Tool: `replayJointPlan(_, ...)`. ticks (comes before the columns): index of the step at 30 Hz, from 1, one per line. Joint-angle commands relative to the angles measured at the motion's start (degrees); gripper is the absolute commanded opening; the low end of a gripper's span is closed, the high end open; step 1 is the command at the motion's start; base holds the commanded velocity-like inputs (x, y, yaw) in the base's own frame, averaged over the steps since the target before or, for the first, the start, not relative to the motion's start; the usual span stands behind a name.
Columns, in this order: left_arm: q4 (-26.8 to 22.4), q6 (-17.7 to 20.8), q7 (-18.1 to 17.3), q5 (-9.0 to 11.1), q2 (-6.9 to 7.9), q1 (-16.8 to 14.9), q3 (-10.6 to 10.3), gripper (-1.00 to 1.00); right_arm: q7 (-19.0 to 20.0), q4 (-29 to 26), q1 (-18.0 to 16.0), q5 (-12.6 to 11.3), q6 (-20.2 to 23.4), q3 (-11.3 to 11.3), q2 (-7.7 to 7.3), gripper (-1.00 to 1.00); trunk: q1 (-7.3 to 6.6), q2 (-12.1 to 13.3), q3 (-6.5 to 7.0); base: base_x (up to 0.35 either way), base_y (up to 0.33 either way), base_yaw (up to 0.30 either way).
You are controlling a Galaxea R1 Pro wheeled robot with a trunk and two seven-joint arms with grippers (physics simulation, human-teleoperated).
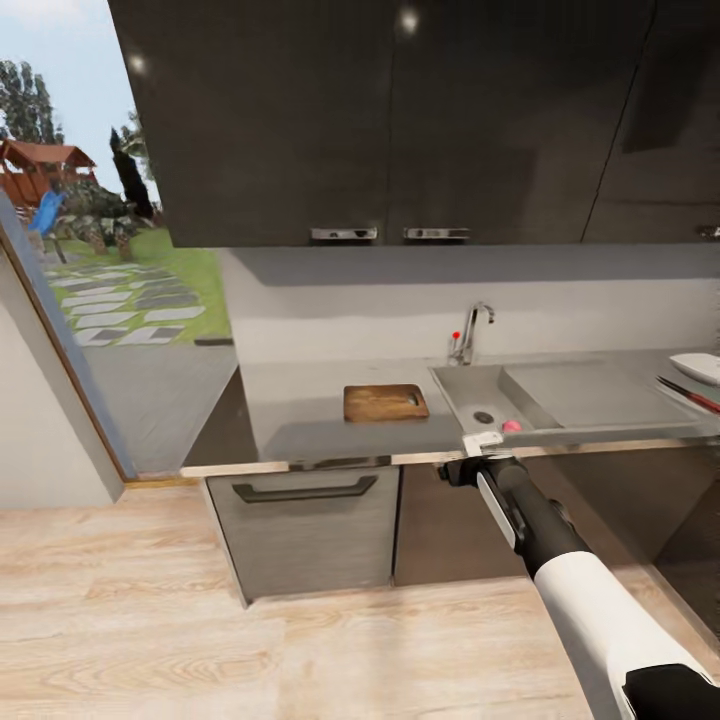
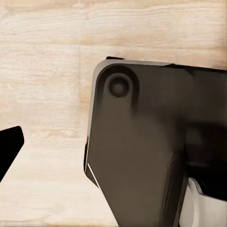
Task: In the kitchen, take the Vidalia onion out of the sink, dice it on the chopping board with the paring knife, put the diced onion into the bowl on the countertop, then place both the paring knife and the chopping board into the sink.
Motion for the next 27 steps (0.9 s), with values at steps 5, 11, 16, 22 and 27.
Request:
replayJointPlan(5,-0.1,-0.1,0.0,0.3,-0.01,0.0,0.0,1.0,0.2,0.7,0.0,0.2,-0.3,0.3,-0.1,1.0,0.0,-0.1,-0.12,-0.245,0.0,0.0)
replayJointPlan(11,-1.5,0.0,0.0,0.1,-0.01,0.0,0.2,1.0,0.5,11.4,0.0,0.1,-9.0,0.4,-0.96,1.0,0.0,-0.1,-0.12,-0.033,0.0,0.0)
replayJointPlan(16,-7.7,0.5,0.1,-0.1,0.01,0.0,0.3,1.0,0.8,33.1,0.0,0.1,-31.5,0.5,-1.5,1.0,0.0,-0.1,-0.12,-0.001,0.0,0.0)
replayJointPlan(22,-15.3,1.1,0.2,-0.2,-0.34,0.0,0.3,1.0,0.5,46.5,4.6,0.1,-55.7,0.6,-1.66,1.0,0.0,-0.1,-0.12,0.0,0.0,0.0)
replayJointPlan(27,-23.7,8.8,0.2,-0.3,-1.65,0.0,0.3,1.0,0.5,47.6,13.3,0.0,-67.4,0.6,-2.03,1.0,0.0,-0.1,-0.12,0.0,0.0,0.0)
